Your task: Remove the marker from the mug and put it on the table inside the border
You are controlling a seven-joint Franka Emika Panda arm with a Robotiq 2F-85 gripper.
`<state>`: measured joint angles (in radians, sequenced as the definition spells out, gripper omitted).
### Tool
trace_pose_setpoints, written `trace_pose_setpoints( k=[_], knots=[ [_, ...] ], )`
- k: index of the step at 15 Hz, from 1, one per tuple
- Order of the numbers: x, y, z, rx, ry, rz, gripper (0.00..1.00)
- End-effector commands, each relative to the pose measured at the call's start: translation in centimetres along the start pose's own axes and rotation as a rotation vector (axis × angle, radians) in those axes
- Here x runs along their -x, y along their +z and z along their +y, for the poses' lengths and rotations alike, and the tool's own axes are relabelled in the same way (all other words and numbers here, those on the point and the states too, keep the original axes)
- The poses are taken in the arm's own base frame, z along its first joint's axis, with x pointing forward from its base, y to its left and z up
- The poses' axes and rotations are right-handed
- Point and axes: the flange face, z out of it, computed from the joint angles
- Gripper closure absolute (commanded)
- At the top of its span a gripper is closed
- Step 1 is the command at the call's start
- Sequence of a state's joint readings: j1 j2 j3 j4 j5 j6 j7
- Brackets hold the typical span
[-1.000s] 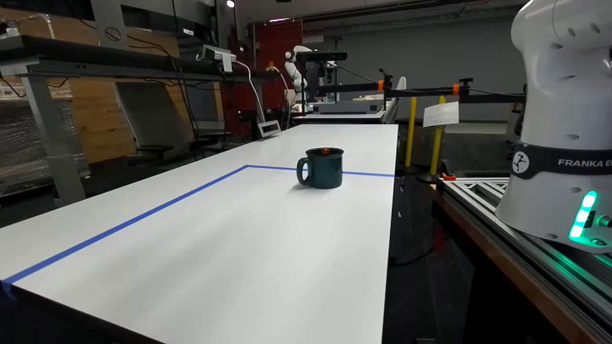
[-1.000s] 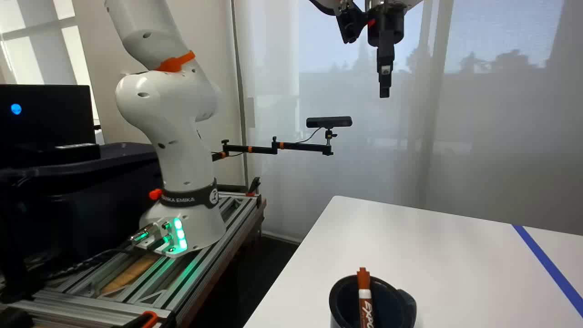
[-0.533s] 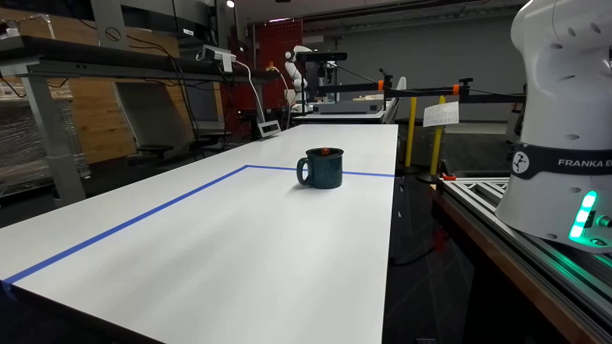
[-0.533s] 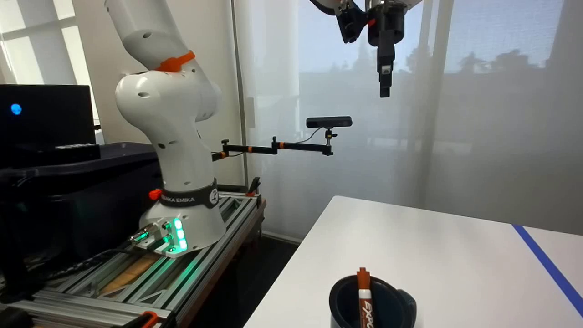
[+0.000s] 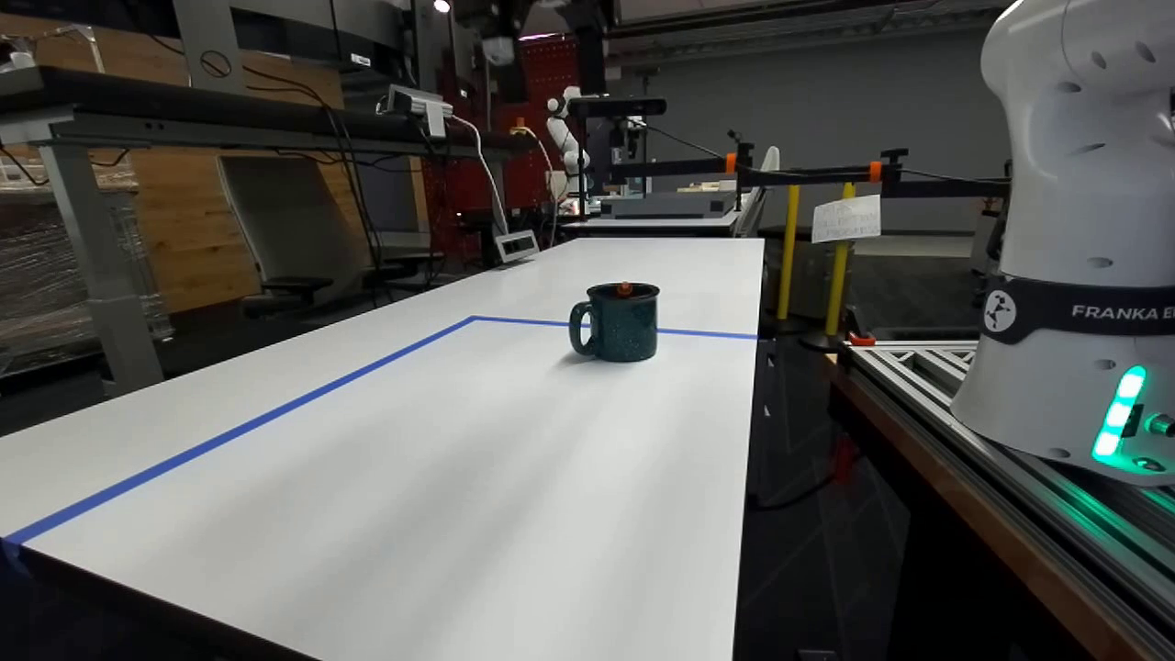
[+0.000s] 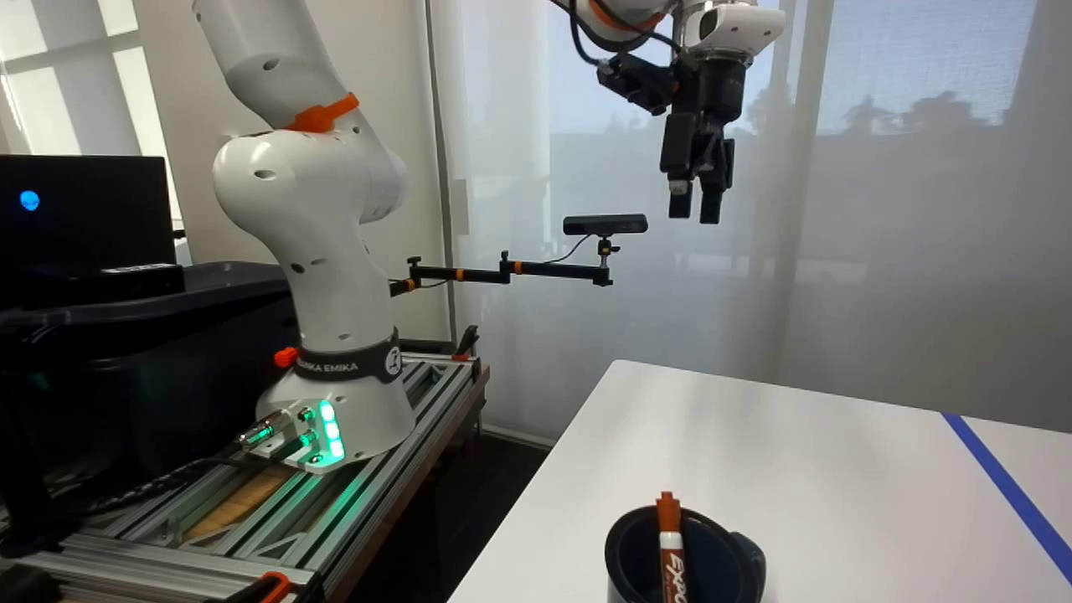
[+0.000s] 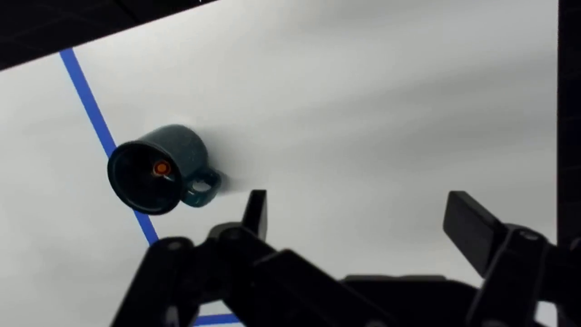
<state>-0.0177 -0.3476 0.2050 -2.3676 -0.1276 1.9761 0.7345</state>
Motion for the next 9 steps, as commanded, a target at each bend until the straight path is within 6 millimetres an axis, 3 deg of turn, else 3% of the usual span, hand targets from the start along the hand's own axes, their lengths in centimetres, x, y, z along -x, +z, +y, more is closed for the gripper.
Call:
trace_pose_setpoints(
  k=[1,5,9],
  knots=[
    [1.6,3.2,3.2,-0.047,0.193,-0.024,0.00],
    [2.1,6.8,7.0,-0.079,0.387,-0.023,0.00],
    [2.0,9.0,10.7,-0.106,0.550,0.069,0.00]
  ],
)
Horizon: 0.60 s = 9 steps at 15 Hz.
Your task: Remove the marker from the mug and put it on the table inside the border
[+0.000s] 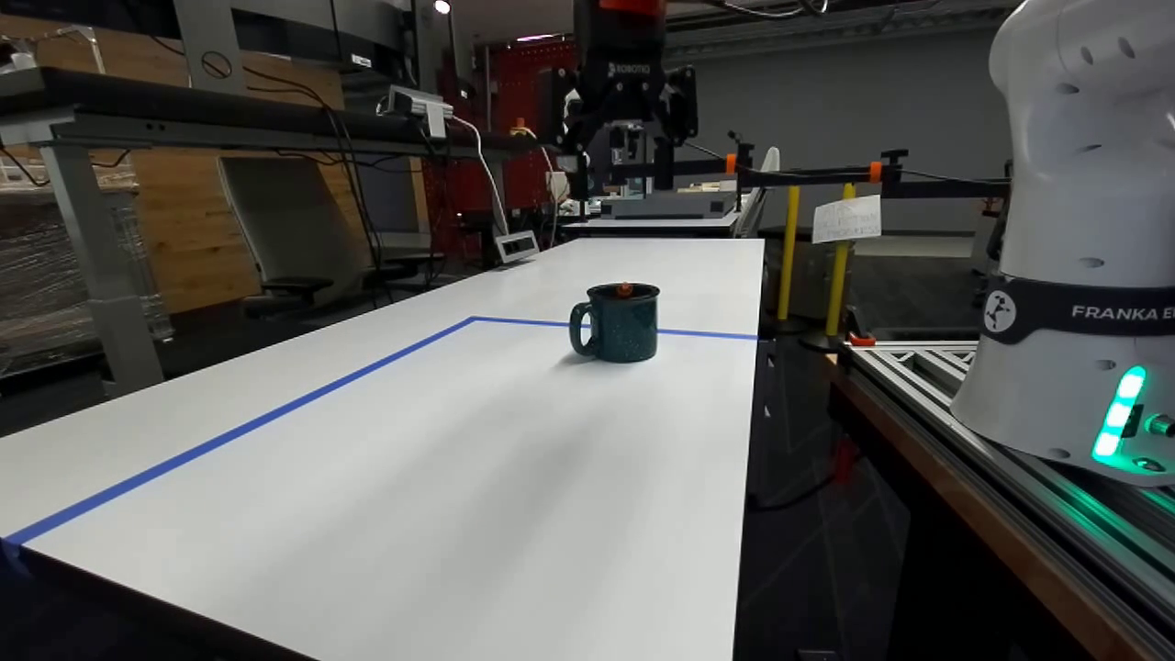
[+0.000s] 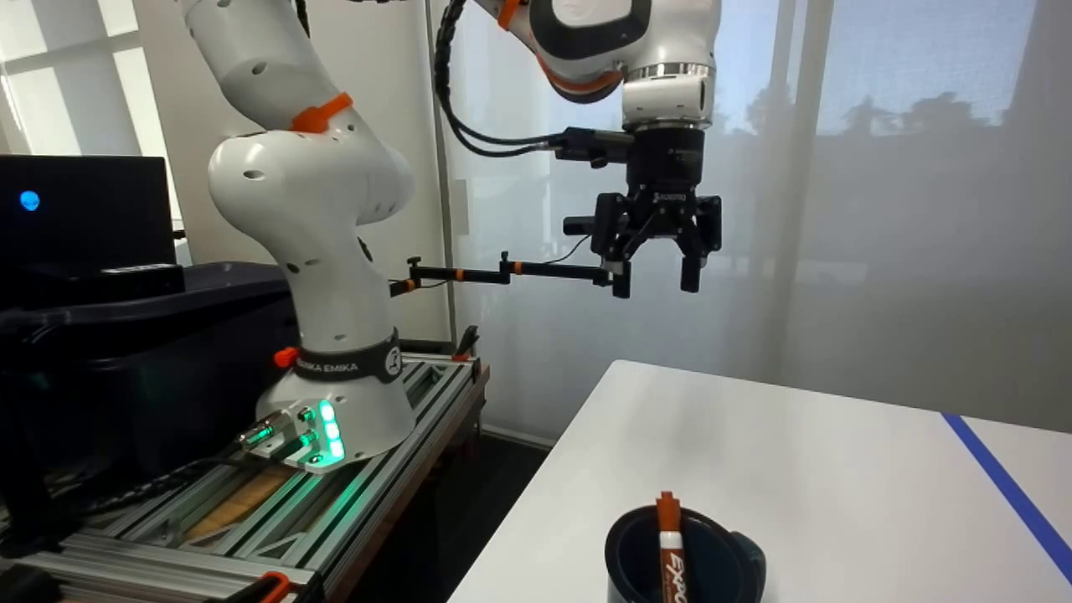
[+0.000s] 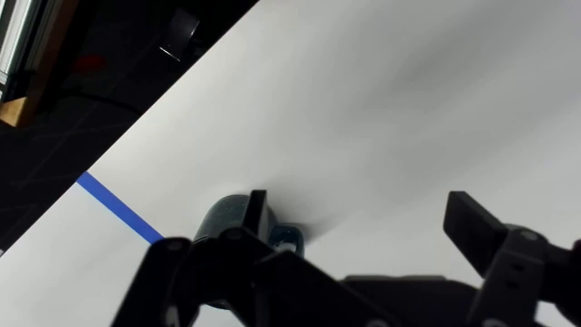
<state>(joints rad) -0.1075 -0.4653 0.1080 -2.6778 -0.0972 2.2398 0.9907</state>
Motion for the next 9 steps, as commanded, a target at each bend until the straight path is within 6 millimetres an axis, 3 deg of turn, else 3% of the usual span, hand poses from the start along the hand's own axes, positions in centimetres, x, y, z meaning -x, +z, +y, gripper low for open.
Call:
trace_pose_setpoints(
  k=[1,2,3,9],
  knots=[
    [-0.5,0.9,3.5,-0.057,0.146,0.105,0.00],
    [-0.9,1.2,4.3,-0.064,0.177,0.139,0.00],
    [-3.0,0.1,3.3,-0.068,0.210,0.168,0.00],
    [-6.9,0.0,5.5,-0.088,0.421,0.365,0.00]
  ],
)
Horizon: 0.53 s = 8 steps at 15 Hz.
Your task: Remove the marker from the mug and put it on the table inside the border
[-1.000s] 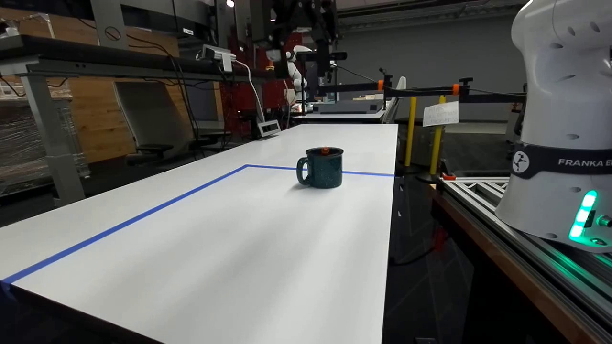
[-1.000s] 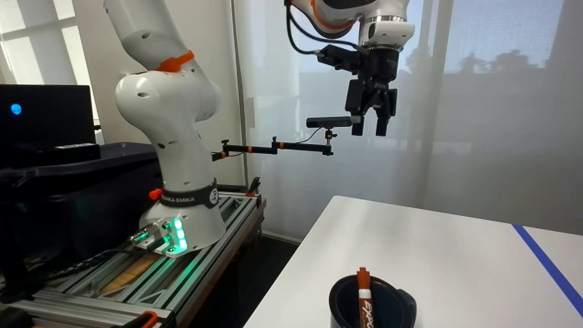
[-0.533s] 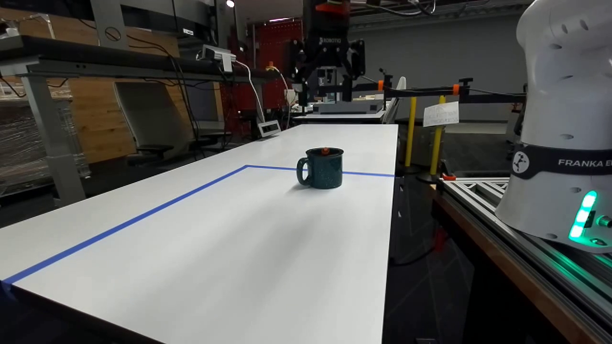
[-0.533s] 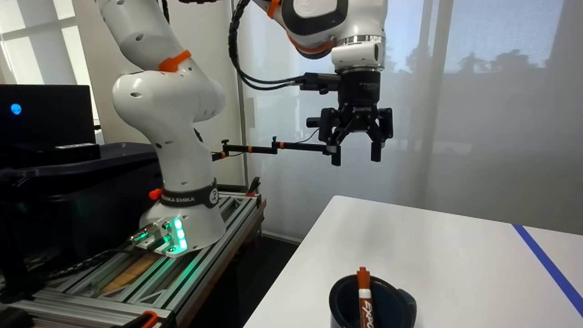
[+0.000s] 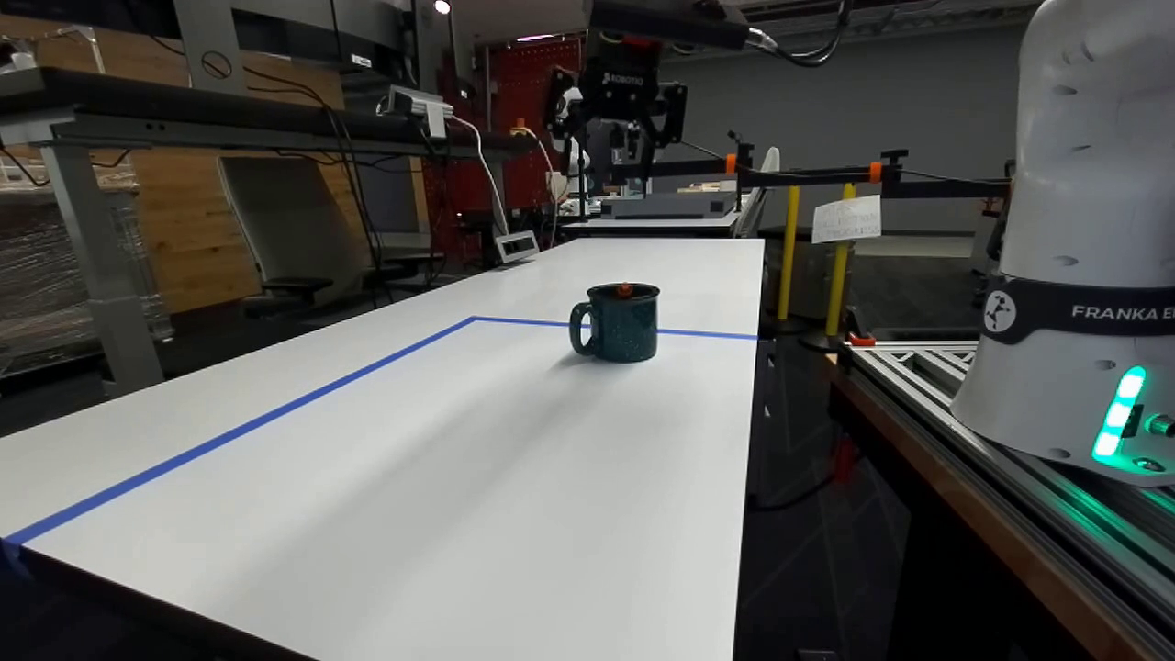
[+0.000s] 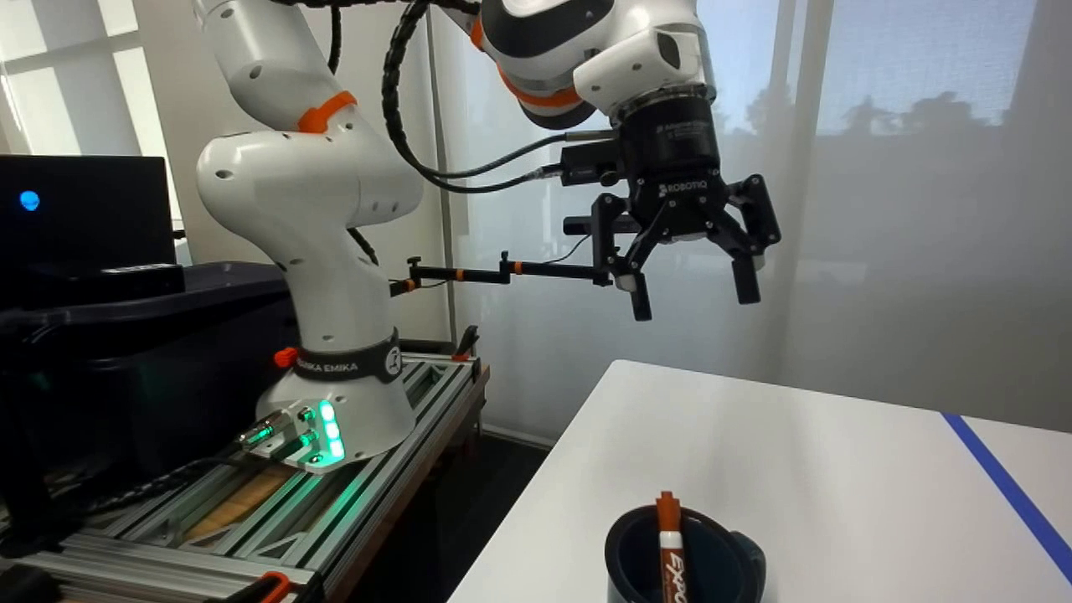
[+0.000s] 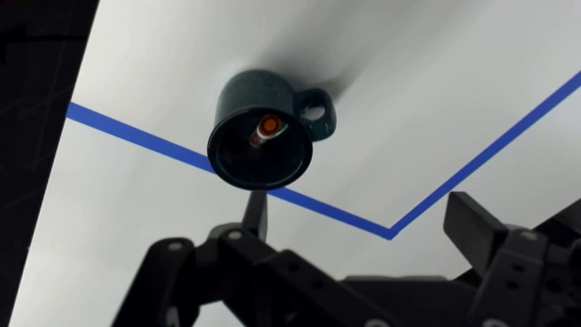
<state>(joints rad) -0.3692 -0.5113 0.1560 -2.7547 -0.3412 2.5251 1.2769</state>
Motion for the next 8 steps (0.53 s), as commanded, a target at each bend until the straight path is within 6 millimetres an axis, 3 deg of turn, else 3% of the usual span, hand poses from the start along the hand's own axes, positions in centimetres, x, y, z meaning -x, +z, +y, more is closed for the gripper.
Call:
trace_pose_setpoints(
  k=[1,2,3,8],
  knots=[
    [-1.2,0.9,0.4,0.019,0.158,0.102,0.00],
    [-0.9,1.8,0.7,0.059,0.218,0.090,0.00],
    [-1.2,0.8,0.7,0.029,0.137,0.066,0.00],
    [-0.8,2.1,0.5,0.046,0.205,0.059,0.00]
  ],
)
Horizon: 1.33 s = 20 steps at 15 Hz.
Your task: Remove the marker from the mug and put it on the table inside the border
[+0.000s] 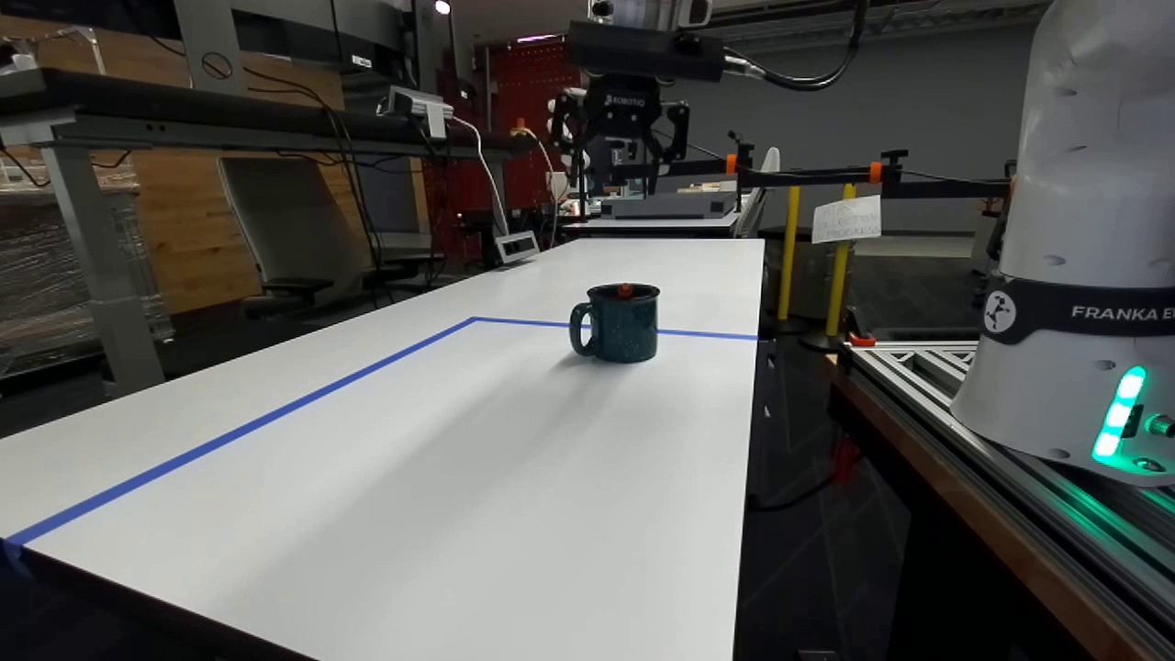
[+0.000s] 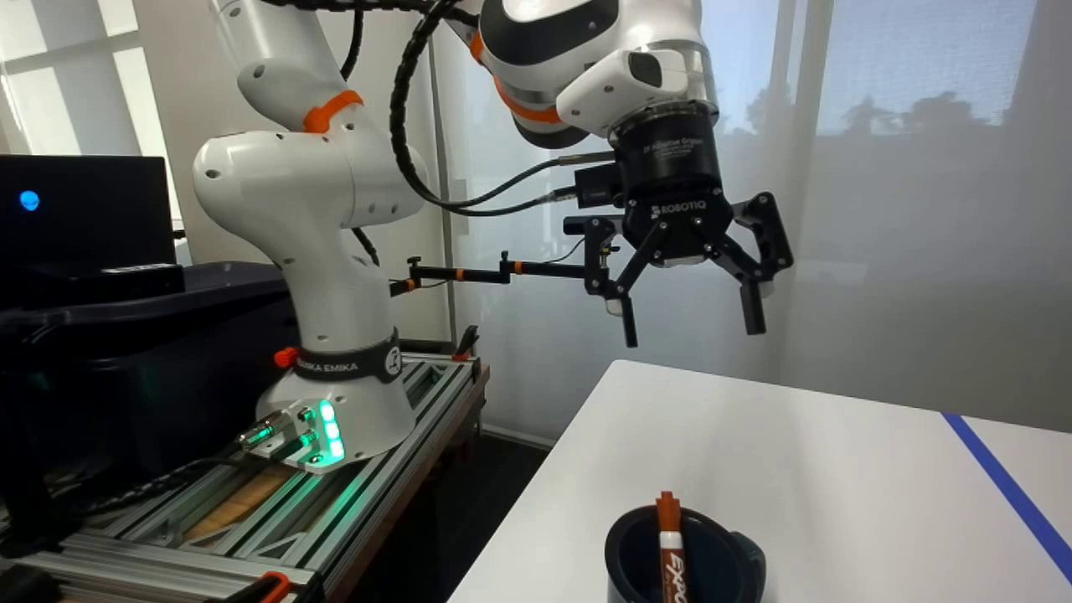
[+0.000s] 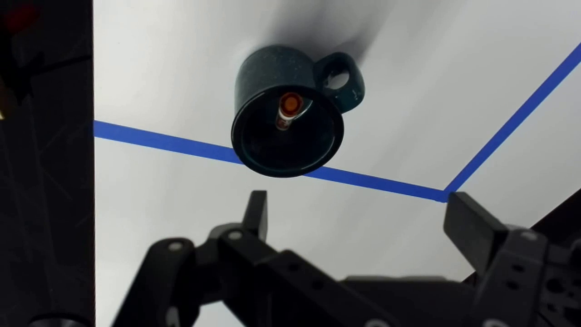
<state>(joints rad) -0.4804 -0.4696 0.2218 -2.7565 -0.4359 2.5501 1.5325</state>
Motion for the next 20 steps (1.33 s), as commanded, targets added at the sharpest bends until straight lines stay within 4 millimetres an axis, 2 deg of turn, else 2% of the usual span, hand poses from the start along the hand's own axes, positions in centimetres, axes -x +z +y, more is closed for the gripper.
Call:
trace_pose_setpoints(
  k=[1,7,14,20],
  knots=[
    [0.1,0.4,-0.4,-0.002,0.005,-0.020,0.00],
    [1.0,3.9,-0.2,0.062,-0.009,-0.054,0.00],
    [1.1,6.3,0.4,0.118,0.051,-0.015,0.00],
    [1.4,8.8,0.3,0.085,0.037,-0.077,0.00]
  ],
)
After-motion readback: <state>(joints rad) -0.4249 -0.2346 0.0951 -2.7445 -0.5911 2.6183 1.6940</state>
